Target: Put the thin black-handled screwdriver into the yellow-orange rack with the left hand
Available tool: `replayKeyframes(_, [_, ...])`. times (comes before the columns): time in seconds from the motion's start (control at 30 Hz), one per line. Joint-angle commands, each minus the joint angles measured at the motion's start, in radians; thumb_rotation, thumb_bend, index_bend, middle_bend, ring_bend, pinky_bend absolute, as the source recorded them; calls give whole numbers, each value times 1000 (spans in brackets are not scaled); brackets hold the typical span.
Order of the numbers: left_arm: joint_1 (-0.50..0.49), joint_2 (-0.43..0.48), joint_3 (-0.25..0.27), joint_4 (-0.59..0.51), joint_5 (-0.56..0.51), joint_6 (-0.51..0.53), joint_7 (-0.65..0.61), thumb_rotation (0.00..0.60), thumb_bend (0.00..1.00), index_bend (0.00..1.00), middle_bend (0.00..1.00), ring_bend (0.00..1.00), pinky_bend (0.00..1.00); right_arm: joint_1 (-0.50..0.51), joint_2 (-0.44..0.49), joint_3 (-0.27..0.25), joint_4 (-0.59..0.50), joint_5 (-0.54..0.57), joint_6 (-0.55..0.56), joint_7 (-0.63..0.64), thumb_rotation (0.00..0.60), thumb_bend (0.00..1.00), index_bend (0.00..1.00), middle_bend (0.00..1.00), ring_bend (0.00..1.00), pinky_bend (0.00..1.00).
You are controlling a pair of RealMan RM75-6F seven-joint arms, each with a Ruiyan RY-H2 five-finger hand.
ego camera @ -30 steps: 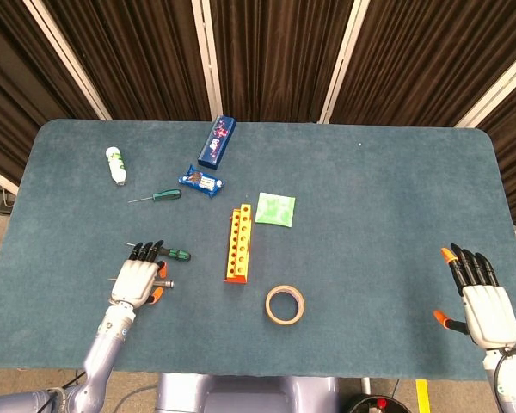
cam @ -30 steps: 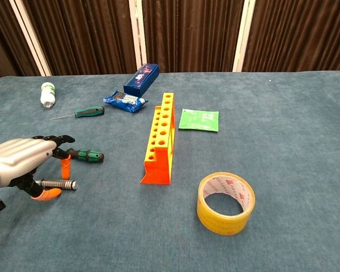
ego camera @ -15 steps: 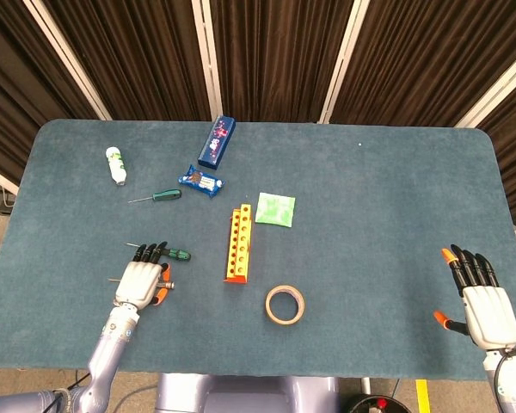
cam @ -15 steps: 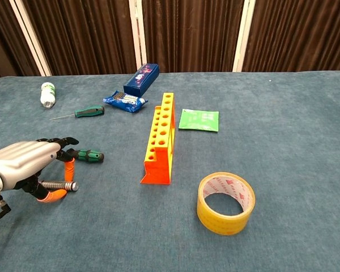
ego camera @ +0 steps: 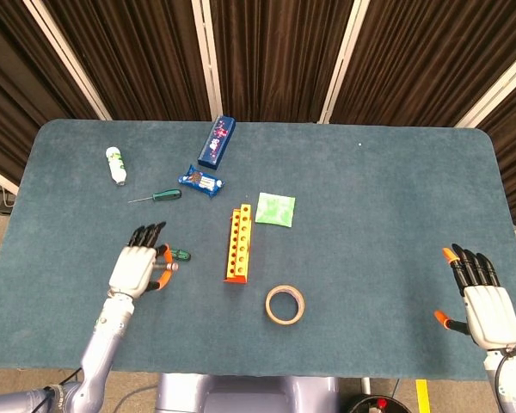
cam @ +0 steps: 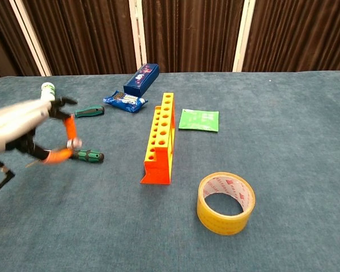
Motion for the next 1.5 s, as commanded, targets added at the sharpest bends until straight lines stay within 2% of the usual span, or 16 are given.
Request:
replayKeyframes(0.03, [-3, 40, -90, -109, 48, 42, -136, 600, 448, 676, 26, 0, 0, 1, 0, 2, 0, 2, -1, 2, 600, 0, 19, 0, 0, 0])
replayKeyframes(0.23, [-30, 60, -211, -263, 37, 46, -293, 600, 450, 675, 35, 0, 0, 3, -1, 3, 0, 7, -7, 7, 600, 0, 19, 0, 0, 0])
replayKeyframes(0.33, [-58, 72, -276, -347, -55, 8, -334, 600, 449, 671, 35, 0, 0, 3, -6, 7, 9, 3, 1, 4, 600, 0, 19, 0, 0, 0])
replayKeyframes(0.4, [-95, 70, -336, -395, -161, -31, -360, 600, 449, 671, 35, 0, 0, 2, -24, 23, 33, -8, 37, -23, 600, 0, 19, 0, 0, 0])
replayKeyframes(0.57, [-147, 61, -369, -387, -225, -55, -366, 600, 447, 674, 35, 0, 0, 0, -42, 30, 43, 3, 43, -22, 600, 0, 19, 0, 0, 0])
replayKeyframes(0.73, [-192, 27, -406, -346, -246, -99, -467, 600, 440, 678, 35, 0, 0, 2, -46, 33, 45, 7, 42, -16, 600, 0, 19, 0, 0, 0])
replayKeyframes(0.93, [-233, 0, -415, -280, -246, -148, -550, 600, 440, 685, 39, 0, 0, 3, -47, 37, 47, 14, 39, -5, 600, 0, 19, 0, 0, 0])
replayKeyframes(1.13, [-267, -36, -380, -167, -198, -172, -592, 600, 441, 690, 44, 0, 6, 4, -44, 38, 44, 22, 33, 8, 600, 0, 19, 0, 0, 0])
replayKeyframes(1.5, [-282, -79, -357, -57, -161, -202, -708, 600, 441, 705, 63, 0, 34, 7, -41, 41, 40, 28, 24, 15, 600, 0, 19, 0, 0, 0])
